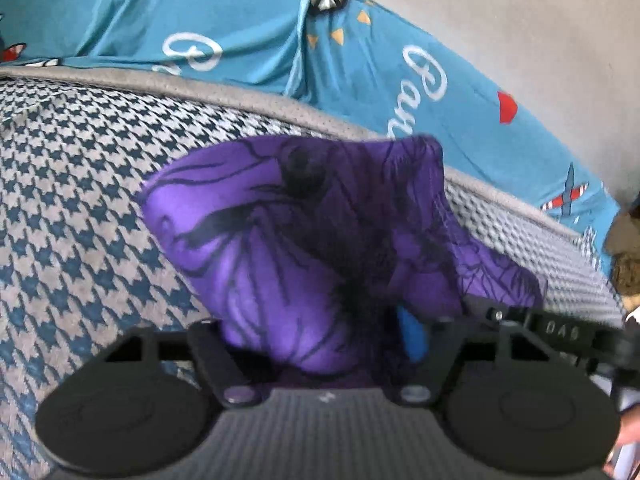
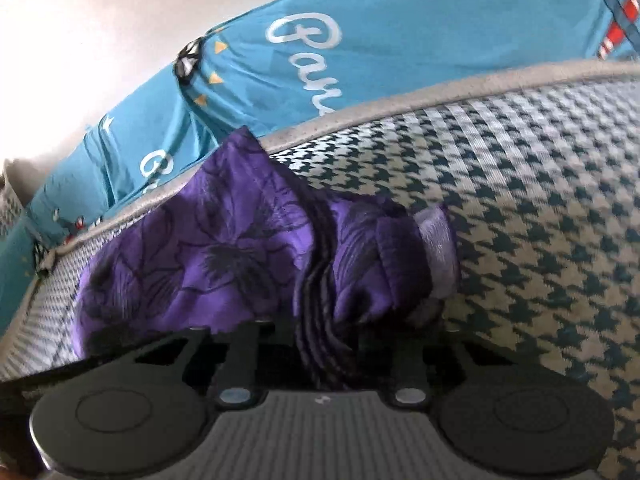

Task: Fold clothes

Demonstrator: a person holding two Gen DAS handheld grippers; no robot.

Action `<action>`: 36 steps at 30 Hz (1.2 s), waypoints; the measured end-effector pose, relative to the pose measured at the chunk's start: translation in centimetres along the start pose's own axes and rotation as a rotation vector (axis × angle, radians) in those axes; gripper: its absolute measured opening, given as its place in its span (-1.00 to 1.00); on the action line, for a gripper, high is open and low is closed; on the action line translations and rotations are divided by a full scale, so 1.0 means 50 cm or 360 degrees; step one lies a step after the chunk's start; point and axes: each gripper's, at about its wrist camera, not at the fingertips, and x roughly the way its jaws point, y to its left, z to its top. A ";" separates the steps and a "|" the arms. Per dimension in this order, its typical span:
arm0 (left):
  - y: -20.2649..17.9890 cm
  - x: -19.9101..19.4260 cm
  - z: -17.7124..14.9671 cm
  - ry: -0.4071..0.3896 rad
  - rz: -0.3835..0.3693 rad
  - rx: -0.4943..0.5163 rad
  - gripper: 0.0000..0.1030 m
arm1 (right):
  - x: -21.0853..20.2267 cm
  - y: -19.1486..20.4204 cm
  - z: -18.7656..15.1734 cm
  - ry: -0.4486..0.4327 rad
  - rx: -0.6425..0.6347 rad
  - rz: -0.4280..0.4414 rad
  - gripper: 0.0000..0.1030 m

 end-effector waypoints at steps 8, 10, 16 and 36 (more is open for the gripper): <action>-0.038 -0.041 0.005 -0.0122 0.0089 0.0122 -0.19 | -0.044 0.044 0.003 -0.0134 -0.0171 0.0019 -0.56; -0.043 -0.052 0.009 -0.0140 0.0101 0.0126 -0.19 | -0.056 0.051 0.003 -0.0169 -0.0193 0.0050 -0.57; -0.034 -0.099 0.023 -0.0198 0.0157 0.0131 -0.19 | -0.078 0.086 -0.002 -0.0199 -0.0217 0.0157 -0.57; 0.124 -0.240 0.044 -0.0288 0.0392 0.0051 -0.19 | -0.048 0.273 -0.034 -0.0175 -0.0294 0.0442 -0.57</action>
